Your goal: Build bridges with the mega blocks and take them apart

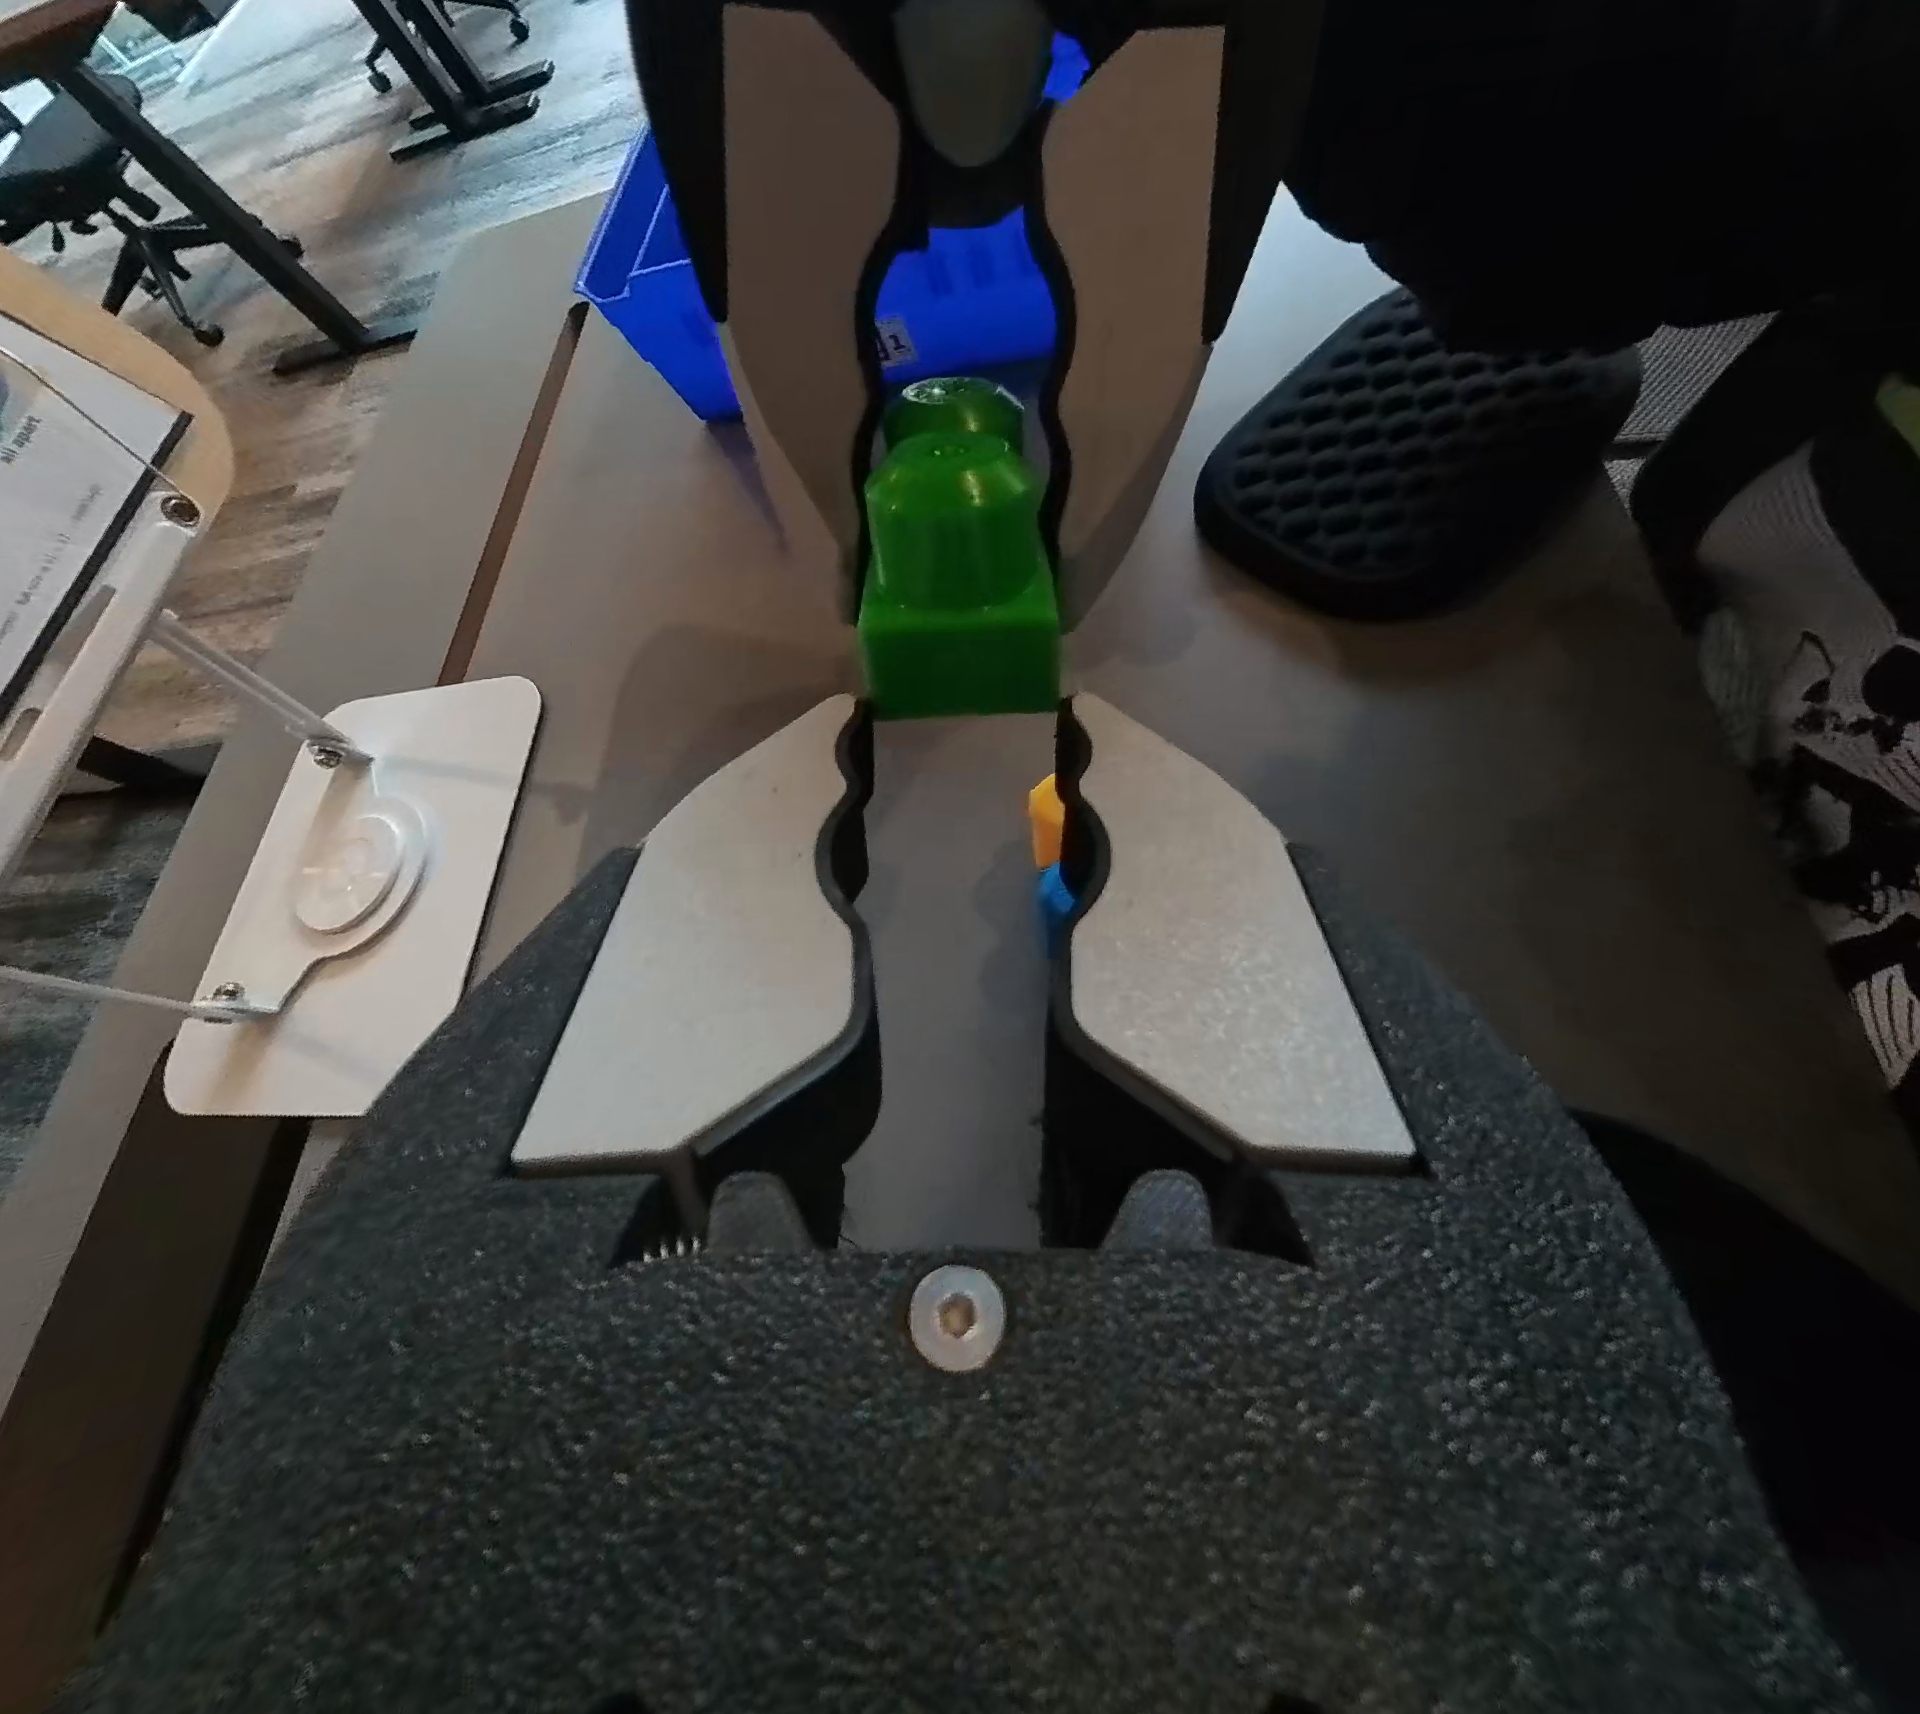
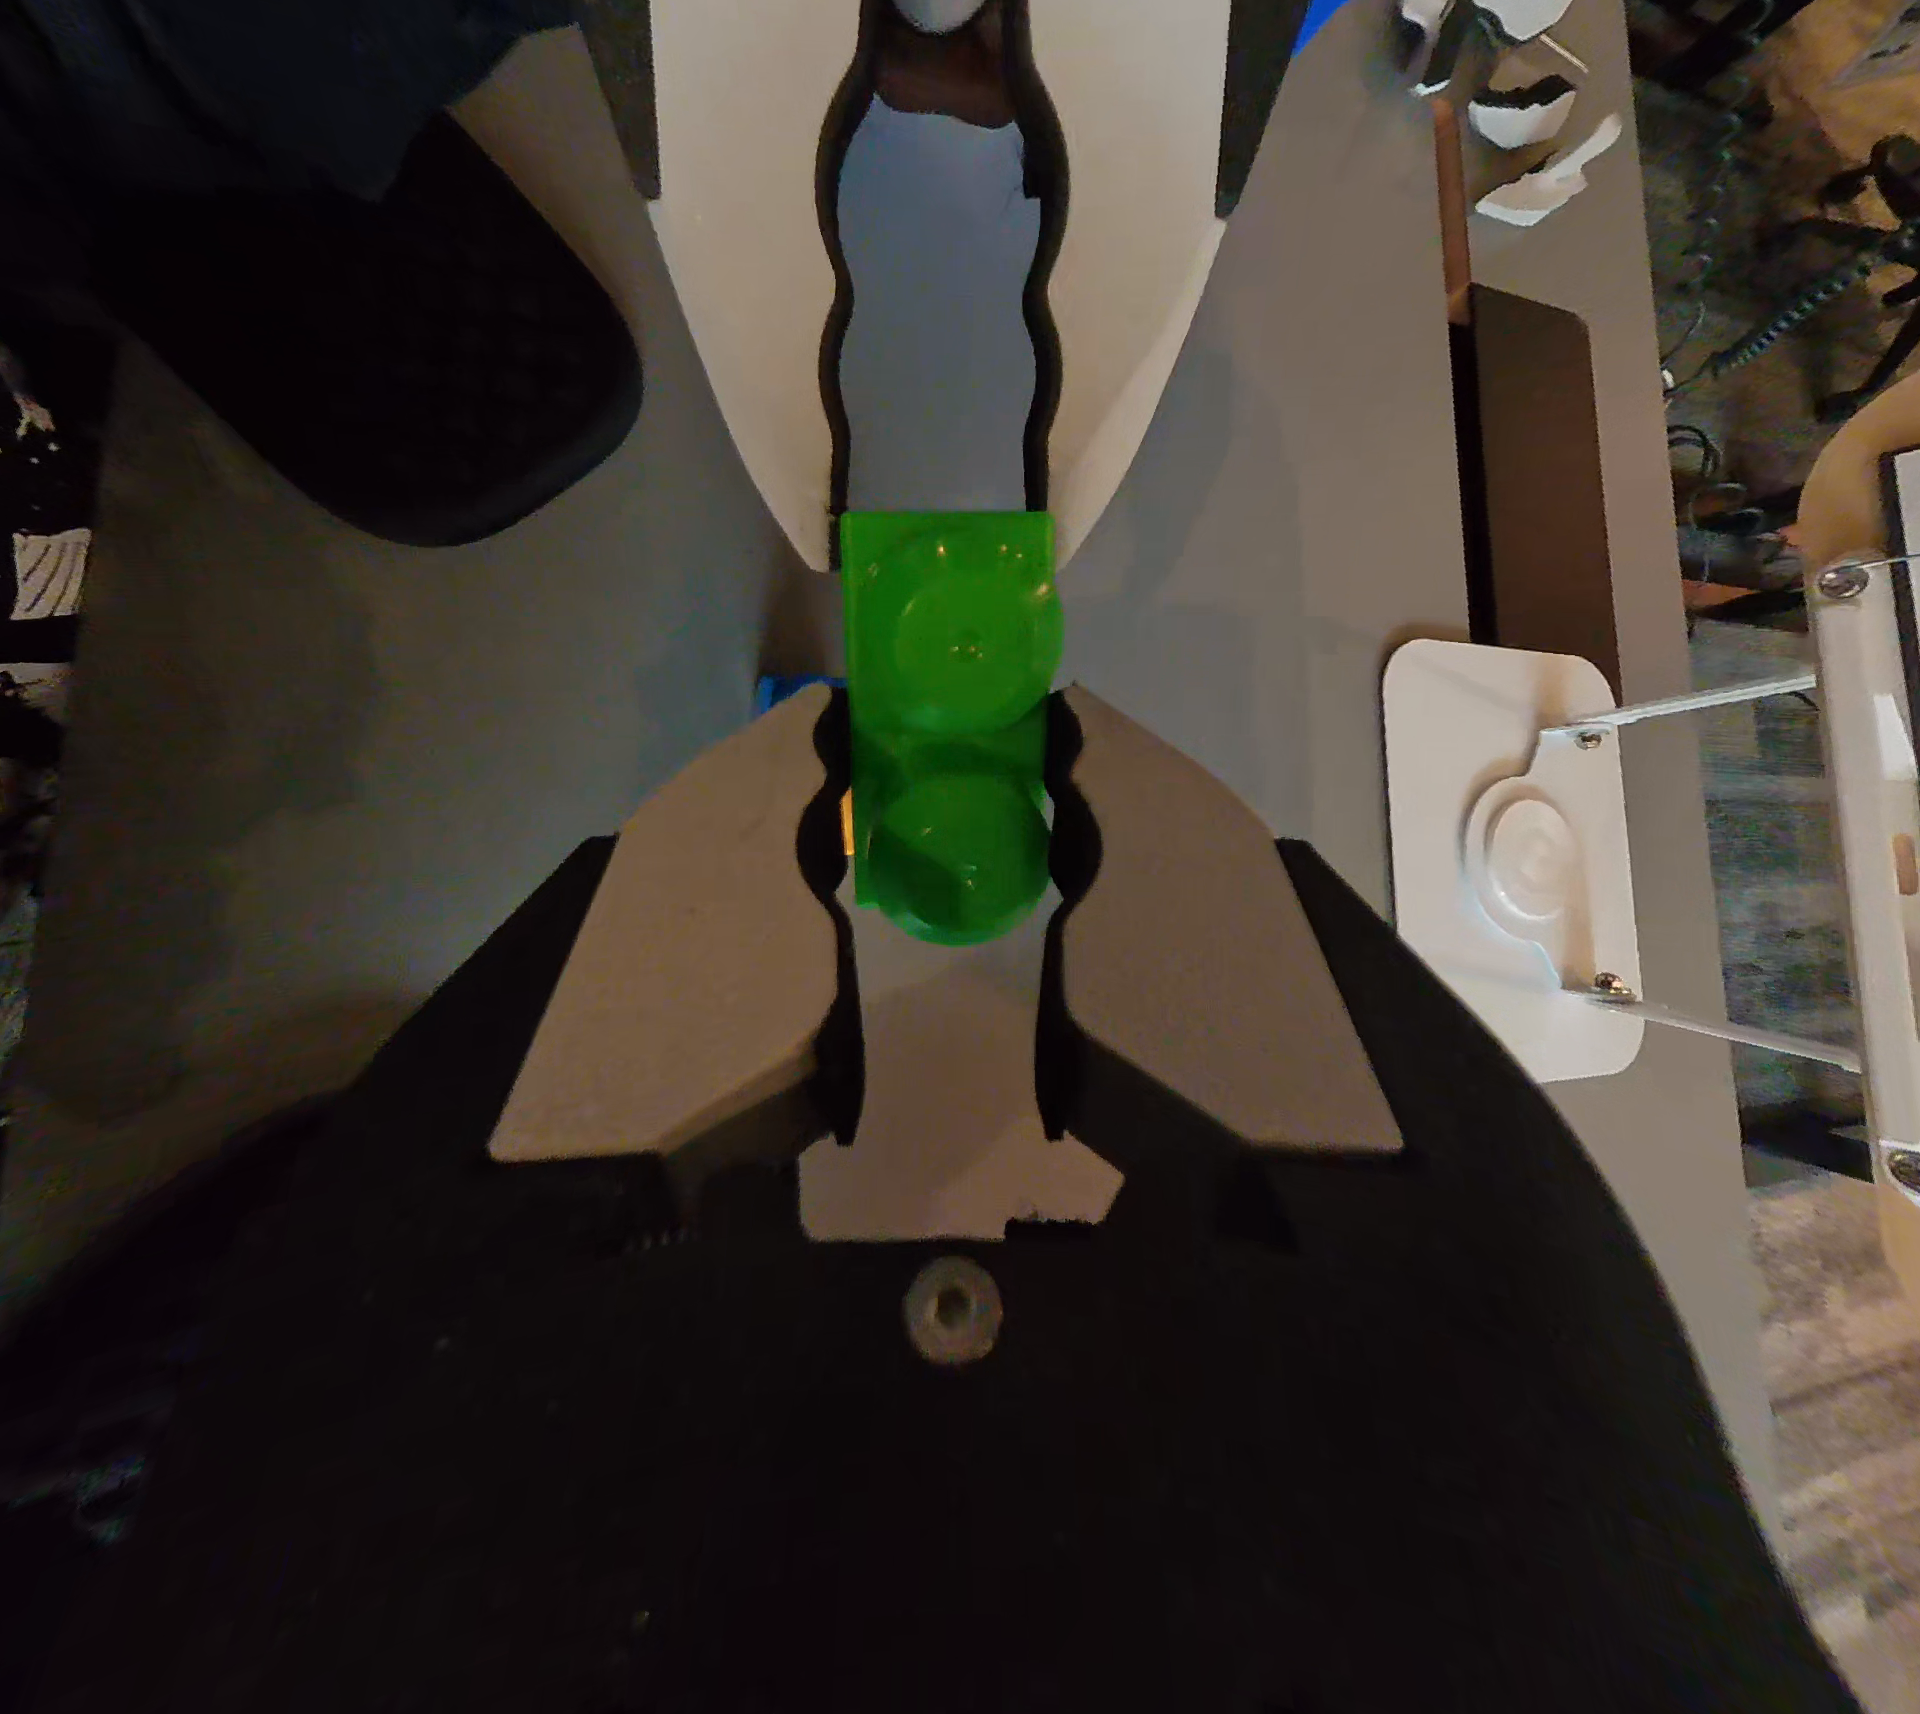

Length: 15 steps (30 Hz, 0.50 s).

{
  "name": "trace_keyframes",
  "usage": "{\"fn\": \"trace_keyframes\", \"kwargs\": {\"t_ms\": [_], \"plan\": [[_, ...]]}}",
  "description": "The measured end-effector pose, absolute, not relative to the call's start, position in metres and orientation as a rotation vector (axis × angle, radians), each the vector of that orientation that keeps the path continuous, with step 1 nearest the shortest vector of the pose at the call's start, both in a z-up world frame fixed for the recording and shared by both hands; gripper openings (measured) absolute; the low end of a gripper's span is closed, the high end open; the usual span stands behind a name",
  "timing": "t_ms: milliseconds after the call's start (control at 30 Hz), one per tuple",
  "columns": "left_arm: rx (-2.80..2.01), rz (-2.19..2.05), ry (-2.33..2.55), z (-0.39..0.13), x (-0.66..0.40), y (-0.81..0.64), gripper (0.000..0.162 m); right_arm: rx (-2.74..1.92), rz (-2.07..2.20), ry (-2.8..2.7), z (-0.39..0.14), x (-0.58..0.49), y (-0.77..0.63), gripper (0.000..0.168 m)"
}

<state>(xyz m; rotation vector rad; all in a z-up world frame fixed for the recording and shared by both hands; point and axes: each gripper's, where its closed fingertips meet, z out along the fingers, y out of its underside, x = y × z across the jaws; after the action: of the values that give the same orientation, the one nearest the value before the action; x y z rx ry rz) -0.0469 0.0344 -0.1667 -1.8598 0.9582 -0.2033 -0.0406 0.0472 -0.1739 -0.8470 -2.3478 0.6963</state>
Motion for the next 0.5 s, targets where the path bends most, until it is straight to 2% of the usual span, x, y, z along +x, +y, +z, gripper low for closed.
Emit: {"fn": "trace_keyframes", "kwargs": {"t_ms": [167, 233, 300, 500], "plan": [[-1.857, -0.224, 0.976, -0.1672, -0.0446, 0.0311, 0.049, -0.842, 0.655, -2.372, -0.1759, -0.0393, 0.0467, 0.035], [-1.848, -0.225, 0.972, -0.1651, -0.0422, 0.032, 0.046, -0.834, 0.655, -2.38, -0.1764, -0.0393, 0.0444, 0.035], [-1.838, -0.219, 0.968, -0.1636, -0.0418, 0.0336, 0.034, -0.832, 0.649, -2.378, -0.176, -0.0398, 0.044, 0.035], [-1.834, -0.216, 0.957, -0.1623, -0.041, 0.0364, 0.034, -0.852, 0.606, -2.379, -0.1755, -0.0392, 0.0479, 0.035]]}}
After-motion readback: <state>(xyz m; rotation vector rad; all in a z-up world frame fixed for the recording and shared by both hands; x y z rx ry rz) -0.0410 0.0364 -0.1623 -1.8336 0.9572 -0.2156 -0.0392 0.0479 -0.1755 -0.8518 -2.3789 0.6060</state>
